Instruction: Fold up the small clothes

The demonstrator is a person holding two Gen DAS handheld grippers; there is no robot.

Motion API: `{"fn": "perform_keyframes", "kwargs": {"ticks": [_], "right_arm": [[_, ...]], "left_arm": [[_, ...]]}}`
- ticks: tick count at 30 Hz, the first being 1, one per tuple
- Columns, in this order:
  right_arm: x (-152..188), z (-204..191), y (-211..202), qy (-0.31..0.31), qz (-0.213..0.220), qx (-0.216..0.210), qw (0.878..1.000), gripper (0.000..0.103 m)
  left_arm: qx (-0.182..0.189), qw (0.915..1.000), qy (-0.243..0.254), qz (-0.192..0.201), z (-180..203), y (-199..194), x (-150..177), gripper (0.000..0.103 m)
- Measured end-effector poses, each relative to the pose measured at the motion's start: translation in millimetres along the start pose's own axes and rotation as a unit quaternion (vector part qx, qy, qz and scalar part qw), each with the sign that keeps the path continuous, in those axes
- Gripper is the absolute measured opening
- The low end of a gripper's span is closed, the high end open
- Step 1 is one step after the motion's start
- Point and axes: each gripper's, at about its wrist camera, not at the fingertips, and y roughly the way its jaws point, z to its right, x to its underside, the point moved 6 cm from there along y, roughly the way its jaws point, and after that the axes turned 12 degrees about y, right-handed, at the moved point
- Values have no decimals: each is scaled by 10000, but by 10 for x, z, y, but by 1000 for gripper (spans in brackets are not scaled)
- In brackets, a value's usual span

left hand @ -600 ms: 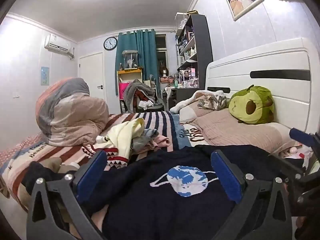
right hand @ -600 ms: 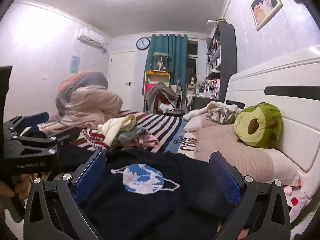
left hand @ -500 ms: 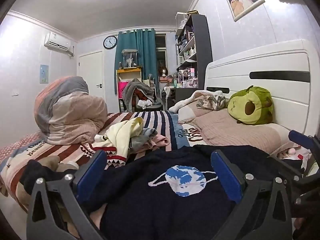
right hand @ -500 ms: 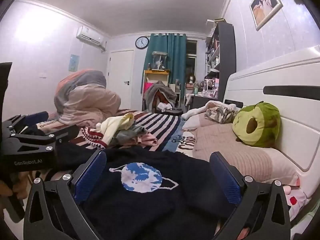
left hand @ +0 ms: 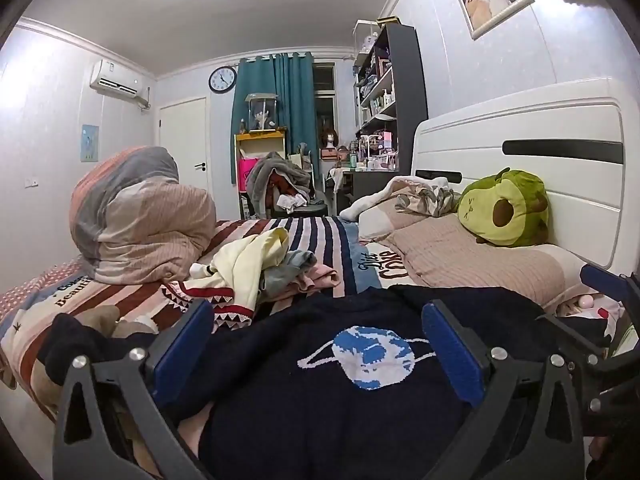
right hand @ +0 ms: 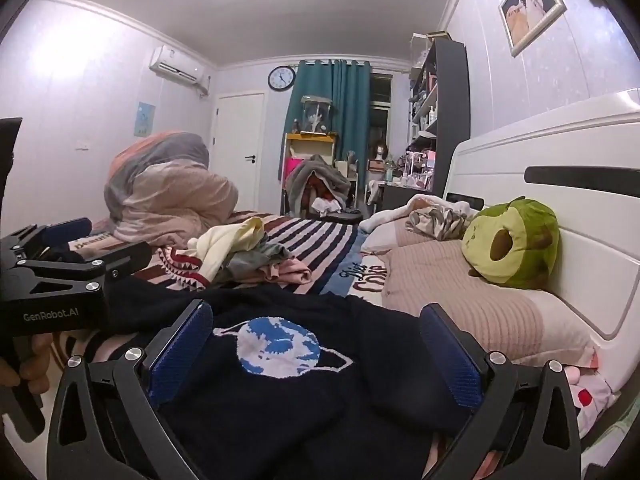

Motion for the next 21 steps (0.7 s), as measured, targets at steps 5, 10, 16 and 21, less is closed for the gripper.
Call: {"fn": "perform_keyframes", "kwargs": {"ticks": [5,10,16,21], "right_arm": [[-8,-7,15,-9,-44,-16,10000,102],[8,-13,26,-10,-54,-20,10000,102],[4,-8,30,-2,-64,-30,10000,102],[9,-12,32,-1,-64,-21,10000,102]], "left_arm": [[-3,10000,0,-24,-20,5,13,102],[-29,10000,1,-61,-24,25,36,102],[-47,10000,-2,-83,-29,44,35,102],[-49,10000,-4,-83,-25,46,32,102]]}}
